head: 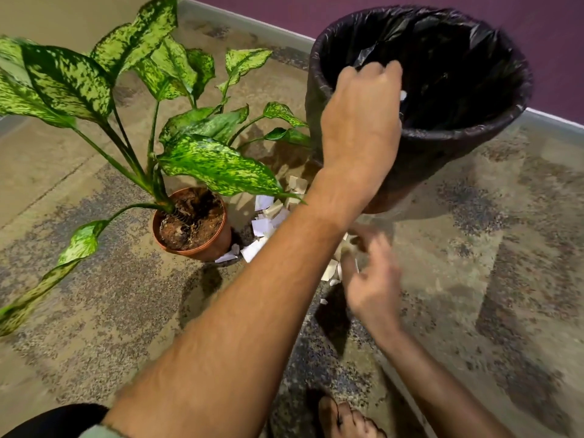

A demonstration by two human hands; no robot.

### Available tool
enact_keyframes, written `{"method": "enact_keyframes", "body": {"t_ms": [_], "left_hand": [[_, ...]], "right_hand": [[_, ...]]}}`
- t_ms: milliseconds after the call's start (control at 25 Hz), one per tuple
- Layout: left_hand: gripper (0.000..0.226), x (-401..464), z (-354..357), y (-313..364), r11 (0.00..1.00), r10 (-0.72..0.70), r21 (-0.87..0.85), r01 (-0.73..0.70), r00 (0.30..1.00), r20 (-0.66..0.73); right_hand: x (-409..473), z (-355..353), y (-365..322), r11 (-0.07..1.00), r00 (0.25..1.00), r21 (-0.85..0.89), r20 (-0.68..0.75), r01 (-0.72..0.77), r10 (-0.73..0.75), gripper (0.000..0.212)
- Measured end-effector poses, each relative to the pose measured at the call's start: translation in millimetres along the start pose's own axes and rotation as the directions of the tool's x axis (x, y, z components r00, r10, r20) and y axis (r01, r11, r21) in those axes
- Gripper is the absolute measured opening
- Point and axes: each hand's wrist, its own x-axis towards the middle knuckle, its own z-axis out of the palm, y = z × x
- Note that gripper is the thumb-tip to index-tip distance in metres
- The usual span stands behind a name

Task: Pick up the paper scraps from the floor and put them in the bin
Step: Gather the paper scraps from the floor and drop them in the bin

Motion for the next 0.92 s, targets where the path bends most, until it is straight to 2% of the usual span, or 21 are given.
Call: {"method": "enact_keyframes", "body": {"t_ms": [80, 160, 240, 280, 320, 400, 520, 640, 720, 800, 920], "left_hand": [[0.053, -12.5, 4.1, -2.8, 0.994, 0.064, -0.082, -0.069, 0.995, -0.070], [0.049, -37.0, 13.8, -12.1, 0.957, 0.115, -0.235, -0.172, 0.964, -0.240], [0.039, -81.7, 29.4, -20.4, 0.911, 0.114, -0.340, -0.232, 0.936, -0.332], [0.035, -109.6, 37.9, -24.0, 0.902, 0.101, -0.374, -0.216, 0.948, -0.302], [0.032, -139.9, 46.0, -27.7, 0.903, 0.067, -0.400, -0.157, 0.971, -0.229], [0.033, -196.1, 63.2, -39.2, 0.917, -0.064, -0.396, 0.053, 0.998, -0.014], [0.036, -249.1, 79.2, -63.4, 0.902, -0.297, -0.252, 0.350, 0.928, 0.224], [0.045, -261.7, 76.7, -86.0, 0.845, -0.456, -0.106, 0.524, 0.810, 0.368], [0.055, -255.7, 74.1, -100.1, 0.830, -0.503, -0.036, 0.556, 0.775, 0.383], [0.069, -243.3, 75.9, -113.6, 0.844, -0.505, 0.027, 0.535, 0.778, 0.375], [0.086, -221.9, 87.8, -137.1, 0.865, -0.490, 0.138, 0.483, 0.748, 0.448]], "right_hand": [[-12.2, 11.3, 43.7, 0.961, 0.959, -0.270, 0.251, -0.058, 0.128, 0.063], [-19.7, 15.0, 78.8, 0.851, 0.831, -0.526, 0.478, 0.013, 0.283, 0.101], [-23.4, 17.4, 95.1, 0.799, 0.683, -0.598, 0.612, 0.069, 0.399, 0.115], [-24.2, 18.7, 96.3, 0.802, 0.648, -0.593, 0.641, 0.077, 0.411, 0.110], [-23.7, 21.9, 98.2, 0.805, 0.650, -0.586, 0.648, 0.093, 0.397, 0.102], [-15.3, 26.9, 93.0, 0.753, 0.675, -0.625, 0.648, 0.207, 0.353, 0.083], [3.3, 31.1, 84.2, 0.636, 0.634, -0.678, 0.684, 0.369, 0.361, 0.079], [12.7, 36.4, 78.4, 0.629, 0.620, -0.665, 0.703, 0.403, 0.347, 0.074], [9.7, 43.4, 78.4, 0.630, 0.629, -0.650, 0.712, 0.424, 0.311, 0.064], [3.8, 47.2, 80.1, 0.628, 0.641, -0.633, 0.721, 0.453, 0.263, 0.057], [2.8, 45.4, 79.4, 0.644, 0.634, -0.610, 0.734, 0.461, 0.242, 0.055]]}}
